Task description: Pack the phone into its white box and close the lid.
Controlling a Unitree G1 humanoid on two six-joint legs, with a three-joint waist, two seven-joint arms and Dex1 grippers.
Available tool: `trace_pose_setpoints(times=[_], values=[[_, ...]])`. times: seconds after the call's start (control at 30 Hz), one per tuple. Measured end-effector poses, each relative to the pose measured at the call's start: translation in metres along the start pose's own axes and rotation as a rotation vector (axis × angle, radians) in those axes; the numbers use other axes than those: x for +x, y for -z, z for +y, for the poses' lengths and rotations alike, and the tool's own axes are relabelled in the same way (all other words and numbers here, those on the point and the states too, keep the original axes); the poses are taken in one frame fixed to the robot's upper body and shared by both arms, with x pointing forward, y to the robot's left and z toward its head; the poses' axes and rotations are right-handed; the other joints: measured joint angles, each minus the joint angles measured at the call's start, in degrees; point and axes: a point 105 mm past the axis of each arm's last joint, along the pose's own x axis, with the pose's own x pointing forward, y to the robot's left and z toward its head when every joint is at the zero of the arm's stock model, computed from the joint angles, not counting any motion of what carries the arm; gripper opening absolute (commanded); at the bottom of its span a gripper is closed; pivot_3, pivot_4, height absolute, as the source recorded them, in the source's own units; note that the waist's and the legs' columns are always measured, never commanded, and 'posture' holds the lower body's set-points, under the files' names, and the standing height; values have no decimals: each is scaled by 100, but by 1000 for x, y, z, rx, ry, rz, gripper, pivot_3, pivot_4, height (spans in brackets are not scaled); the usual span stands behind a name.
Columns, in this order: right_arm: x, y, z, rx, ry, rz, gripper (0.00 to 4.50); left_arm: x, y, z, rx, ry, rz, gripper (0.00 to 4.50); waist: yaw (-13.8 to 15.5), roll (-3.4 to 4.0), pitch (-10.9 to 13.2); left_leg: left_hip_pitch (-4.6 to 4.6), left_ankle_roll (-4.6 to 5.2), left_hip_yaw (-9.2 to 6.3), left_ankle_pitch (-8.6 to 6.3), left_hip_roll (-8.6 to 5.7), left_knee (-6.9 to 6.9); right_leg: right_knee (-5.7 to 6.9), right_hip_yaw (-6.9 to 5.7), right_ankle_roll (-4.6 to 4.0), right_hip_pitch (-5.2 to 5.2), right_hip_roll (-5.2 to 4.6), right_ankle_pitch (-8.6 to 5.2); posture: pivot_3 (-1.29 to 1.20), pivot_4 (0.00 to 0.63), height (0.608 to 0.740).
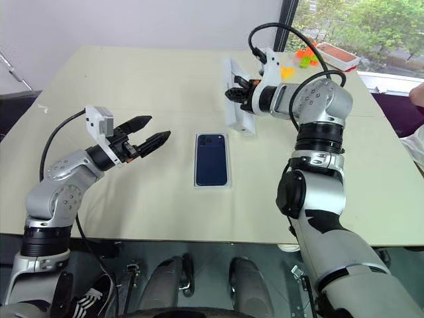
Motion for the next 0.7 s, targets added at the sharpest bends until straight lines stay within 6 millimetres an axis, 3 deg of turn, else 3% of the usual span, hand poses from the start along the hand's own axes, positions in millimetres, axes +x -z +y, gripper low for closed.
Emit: trace_pose_setpoints(times=[0.13, 0.27, 0.37, 0.5, 0.7], values=[[-2, 21, 25, 27, -195, 46, 102, -3, -2, 5, 11, -19, 3, 4500, -15, 0, 0, 0, 0, 1, 0, 1, 2, -4, 1, -2, 1, -4, 2, 0, 150, 740], [-7, 31, 52, 259, -449, 73, 102, -9, -7, 10, 8, -30, 0, 4500, -20, 0, 0, 5, -2, 1, 0, 15, 3, 2, -1, -11, 0, 4, 7, 0, 150, 740], [-6, 39, 62, 328, -519, 84, 102, -17, -7, 7, -29, -6, 6, 4500, -25, 0, -1, 9, -4, 2, -1, 18, 2, 2, -1, -12, 1, 5, 7, 0, 150, 740], [1, 53, 60, 496, -567, 52, 102, -26, -12, 2, -67, 28, 7, 4500, -33, 1, -1, 8, -5, 3, -1, 19, 1, 1, -1, -12, 0, 5, 7, 0, 150, 740], [12, 90, 56, 627, -546, 100, 102, -38, -16, -1, -102, 31, 5, 4500, -28, 4, 0, 3, -8, 5, -2, 18, -3, -10, -1, -15, 1, 1, 6, 0, 150, 740]])
